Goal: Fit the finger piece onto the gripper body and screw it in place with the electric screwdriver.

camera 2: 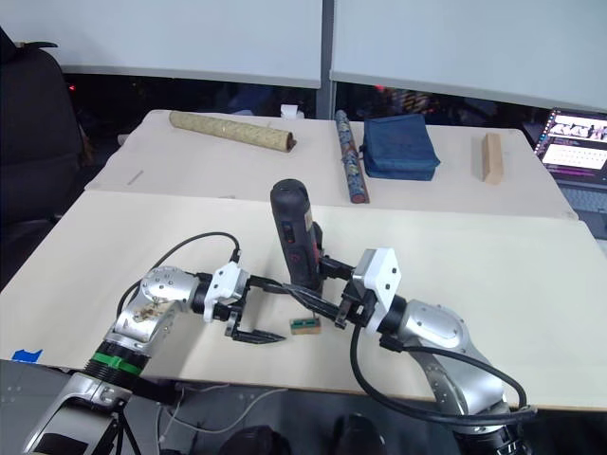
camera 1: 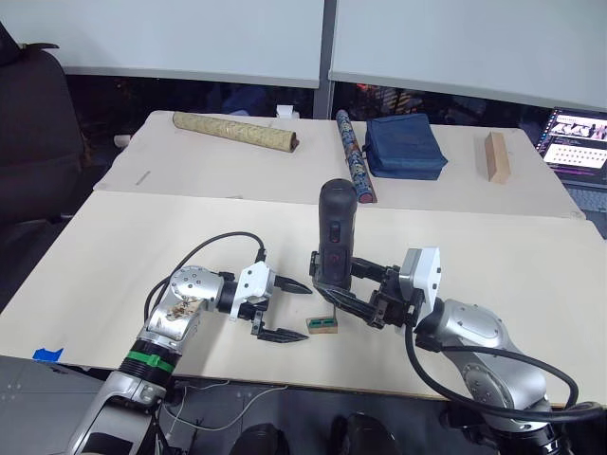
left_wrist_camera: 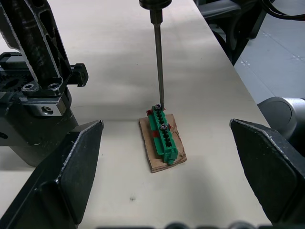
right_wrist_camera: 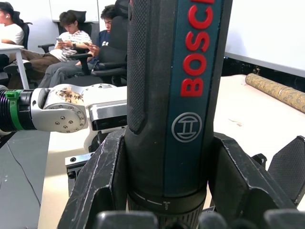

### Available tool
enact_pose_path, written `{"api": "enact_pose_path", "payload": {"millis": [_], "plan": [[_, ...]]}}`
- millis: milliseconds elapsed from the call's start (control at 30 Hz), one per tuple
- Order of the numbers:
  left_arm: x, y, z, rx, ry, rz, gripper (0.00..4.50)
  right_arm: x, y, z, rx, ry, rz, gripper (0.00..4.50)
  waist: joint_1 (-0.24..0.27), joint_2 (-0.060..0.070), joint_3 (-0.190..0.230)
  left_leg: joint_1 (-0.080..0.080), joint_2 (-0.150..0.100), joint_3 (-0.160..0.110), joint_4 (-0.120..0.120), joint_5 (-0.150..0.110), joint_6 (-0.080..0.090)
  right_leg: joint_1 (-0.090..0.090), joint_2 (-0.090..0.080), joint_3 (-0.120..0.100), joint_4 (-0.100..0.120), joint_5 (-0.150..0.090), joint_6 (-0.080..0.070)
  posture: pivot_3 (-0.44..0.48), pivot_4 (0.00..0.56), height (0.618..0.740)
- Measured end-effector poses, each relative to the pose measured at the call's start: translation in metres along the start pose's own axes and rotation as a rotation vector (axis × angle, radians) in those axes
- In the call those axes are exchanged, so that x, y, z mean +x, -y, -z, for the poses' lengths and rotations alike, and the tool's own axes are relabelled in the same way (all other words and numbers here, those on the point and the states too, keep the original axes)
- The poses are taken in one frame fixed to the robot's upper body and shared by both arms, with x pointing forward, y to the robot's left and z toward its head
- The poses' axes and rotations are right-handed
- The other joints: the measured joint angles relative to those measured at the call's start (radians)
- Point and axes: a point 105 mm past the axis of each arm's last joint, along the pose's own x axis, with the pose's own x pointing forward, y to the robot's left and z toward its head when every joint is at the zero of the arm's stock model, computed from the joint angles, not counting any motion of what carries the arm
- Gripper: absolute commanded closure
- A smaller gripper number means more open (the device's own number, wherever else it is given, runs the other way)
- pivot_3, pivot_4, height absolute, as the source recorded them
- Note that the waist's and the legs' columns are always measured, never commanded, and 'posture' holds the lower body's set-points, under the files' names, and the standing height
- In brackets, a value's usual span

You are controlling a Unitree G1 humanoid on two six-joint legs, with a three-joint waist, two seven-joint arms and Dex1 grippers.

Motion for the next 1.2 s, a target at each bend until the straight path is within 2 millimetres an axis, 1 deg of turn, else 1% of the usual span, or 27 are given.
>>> {"api": "enact_pose_path", "payload": {"millis": [1200], "plan": [[0.0031,0.0004,-0.0022,-0.004,0.007,0.005,0.00,-0.0015,-0.0025,-0.0011,0.023,-0.005,-0.021,2.56,0.000,0.000,0.000,0.000,0.000,0.000,0.000,0.000,0.000,0.000,0.000,0.000,0.000,0.000,0.000,0.000,0.150,0.740]]}}
